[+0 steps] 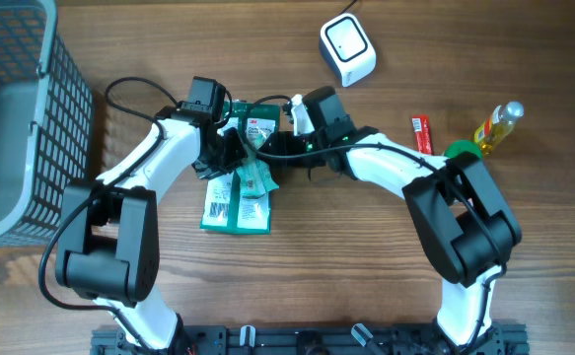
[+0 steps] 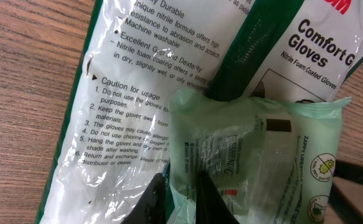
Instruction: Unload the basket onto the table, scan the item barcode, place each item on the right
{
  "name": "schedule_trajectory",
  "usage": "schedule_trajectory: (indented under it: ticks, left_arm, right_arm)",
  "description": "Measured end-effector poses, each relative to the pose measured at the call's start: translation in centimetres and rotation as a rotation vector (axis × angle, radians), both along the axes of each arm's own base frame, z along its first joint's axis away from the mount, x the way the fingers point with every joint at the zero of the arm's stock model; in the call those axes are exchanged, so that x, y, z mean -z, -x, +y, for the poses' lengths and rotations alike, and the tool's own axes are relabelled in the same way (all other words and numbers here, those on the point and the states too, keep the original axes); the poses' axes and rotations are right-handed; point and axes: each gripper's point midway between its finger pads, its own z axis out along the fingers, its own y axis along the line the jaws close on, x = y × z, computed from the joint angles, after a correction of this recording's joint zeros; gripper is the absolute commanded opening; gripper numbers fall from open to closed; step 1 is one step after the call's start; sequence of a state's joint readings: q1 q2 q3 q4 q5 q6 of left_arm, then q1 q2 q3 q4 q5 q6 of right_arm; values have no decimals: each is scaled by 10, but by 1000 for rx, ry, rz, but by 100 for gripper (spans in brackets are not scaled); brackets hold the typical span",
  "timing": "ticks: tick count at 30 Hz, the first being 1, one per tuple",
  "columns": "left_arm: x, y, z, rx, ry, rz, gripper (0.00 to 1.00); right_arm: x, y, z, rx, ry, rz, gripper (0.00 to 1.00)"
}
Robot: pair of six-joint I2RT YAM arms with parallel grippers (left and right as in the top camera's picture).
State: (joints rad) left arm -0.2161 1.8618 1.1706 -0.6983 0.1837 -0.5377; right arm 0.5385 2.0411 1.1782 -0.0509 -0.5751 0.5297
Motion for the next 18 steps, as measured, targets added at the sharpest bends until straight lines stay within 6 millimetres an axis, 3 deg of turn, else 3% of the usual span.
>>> schedule_trajectory:
  ticks: [3, 6, 18]
  left_arm:
    - [0, 0, 0, 0, 0, 0, 8]
    - [0, 0, 0, 0, 0, 0, 8]
    - [0, 0, 0, 0, 0, -1, 7]
  right_arm:
    - [-2, 3, 5, -12, -19, 6, 50]
    - [-3, 3, 5, -2, -28, 23, 35]
    - [-2, 6, 7, 2, -27, 40, 37]
